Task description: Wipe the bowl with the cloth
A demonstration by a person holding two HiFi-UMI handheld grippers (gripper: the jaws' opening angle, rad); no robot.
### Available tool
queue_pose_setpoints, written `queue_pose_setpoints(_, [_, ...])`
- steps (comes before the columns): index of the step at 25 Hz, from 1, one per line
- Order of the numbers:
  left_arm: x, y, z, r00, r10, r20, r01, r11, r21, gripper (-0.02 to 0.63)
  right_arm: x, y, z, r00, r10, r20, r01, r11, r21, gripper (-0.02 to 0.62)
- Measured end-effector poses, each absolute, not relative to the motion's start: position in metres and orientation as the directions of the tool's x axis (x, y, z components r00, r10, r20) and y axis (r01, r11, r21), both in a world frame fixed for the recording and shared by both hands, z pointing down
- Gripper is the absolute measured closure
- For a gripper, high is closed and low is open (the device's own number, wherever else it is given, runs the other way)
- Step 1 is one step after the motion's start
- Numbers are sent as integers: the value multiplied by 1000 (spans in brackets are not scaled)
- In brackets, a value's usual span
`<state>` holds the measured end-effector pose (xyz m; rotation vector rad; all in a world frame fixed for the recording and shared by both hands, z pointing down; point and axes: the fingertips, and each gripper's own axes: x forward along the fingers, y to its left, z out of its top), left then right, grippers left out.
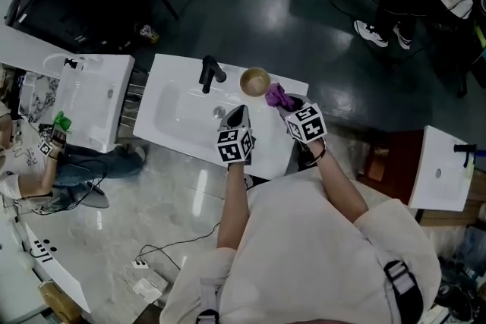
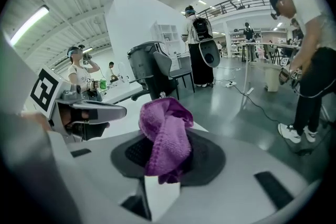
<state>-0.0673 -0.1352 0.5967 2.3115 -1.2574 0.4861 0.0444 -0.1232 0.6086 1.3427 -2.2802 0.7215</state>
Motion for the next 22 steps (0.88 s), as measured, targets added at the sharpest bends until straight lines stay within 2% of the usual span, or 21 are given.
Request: queue_pose_setpoints(22, [-70, -139, 616, 513, -701, 495, -852, -483, 201, 600, 32, -129, 630, -493, -668, 558, -863, 456, -216, 483])
